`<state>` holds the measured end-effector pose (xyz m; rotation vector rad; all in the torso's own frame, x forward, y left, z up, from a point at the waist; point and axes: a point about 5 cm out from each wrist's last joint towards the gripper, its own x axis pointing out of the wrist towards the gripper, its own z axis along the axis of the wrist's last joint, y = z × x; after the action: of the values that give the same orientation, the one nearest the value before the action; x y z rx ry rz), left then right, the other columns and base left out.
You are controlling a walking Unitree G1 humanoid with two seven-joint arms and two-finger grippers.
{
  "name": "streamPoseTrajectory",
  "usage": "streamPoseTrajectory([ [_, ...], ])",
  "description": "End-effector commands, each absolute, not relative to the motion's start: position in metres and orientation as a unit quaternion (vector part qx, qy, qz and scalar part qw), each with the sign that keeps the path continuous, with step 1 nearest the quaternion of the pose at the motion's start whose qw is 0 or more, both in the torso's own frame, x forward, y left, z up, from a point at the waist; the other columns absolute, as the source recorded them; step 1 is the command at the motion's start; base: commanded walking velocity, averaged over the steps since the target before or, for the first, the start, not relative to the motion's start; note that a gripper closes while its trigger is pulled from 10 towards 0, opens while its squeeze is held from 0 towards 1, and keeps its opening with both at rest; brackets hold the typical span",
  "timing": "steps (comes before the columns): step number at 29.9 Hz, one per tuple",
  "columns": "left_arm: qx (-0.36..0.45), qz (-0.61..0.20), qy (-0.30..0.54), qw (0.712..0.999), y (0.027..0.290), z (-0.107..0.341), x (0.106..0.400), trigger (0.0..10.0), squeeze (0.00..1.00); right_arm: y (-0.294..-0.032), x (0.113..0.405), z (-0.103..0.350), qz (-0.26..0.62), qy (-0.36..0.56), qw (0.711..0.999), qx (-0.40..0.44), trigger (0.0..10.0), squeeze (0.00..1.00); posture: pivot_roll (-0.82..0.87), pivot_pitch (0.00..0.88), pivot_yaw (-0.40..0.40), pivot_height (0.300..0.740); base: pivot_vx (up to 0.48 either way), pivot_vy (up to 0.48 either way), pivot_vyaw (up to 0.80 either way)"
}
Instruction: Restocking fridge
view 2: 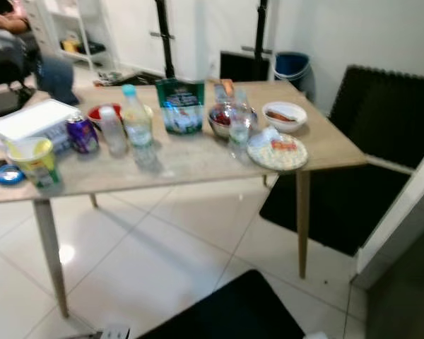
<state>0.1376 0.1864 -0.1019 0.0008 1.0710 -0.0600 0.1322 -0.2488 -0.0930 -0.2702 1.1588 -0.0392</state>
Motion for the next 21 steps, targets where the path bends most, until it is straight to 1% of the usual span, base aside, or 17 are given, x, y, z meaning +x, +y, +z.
streamPoseTrajectory([
  [1,-0.003,-0.021,0.524,0.851,0.1880,-0.1049,0.1289,10.0,0.00,-0.2441,0.1239,-0.0971,-0.020,0.557,0.822,-0.114,10.0,0.00,-0.06,0.041,-0.019,0.740,0.000,0.000,0.00],
  [18,-0.004,-0.027,0.530,0.848,0.1880,-0.1053,0.1280,10.0,0.00,-0.2411,0.1267,-0.0967,-0.019,0.546,0.832,-0.094,10.0,0.00,-0.07,0.040,-0.017,0.740,0.000,0.000,0.00],
  [21,-0.009,-0.029,0.531,0.847,0.1874,-0.1056,0.1275,10.0,0.00,-0.2408,0.1273,-0.0965,-0.018,0.545,0.833,-0.092,10.0,0.00,-0.07,0.040,-0.016,0.740,0.000,-0.302,0.00],
])
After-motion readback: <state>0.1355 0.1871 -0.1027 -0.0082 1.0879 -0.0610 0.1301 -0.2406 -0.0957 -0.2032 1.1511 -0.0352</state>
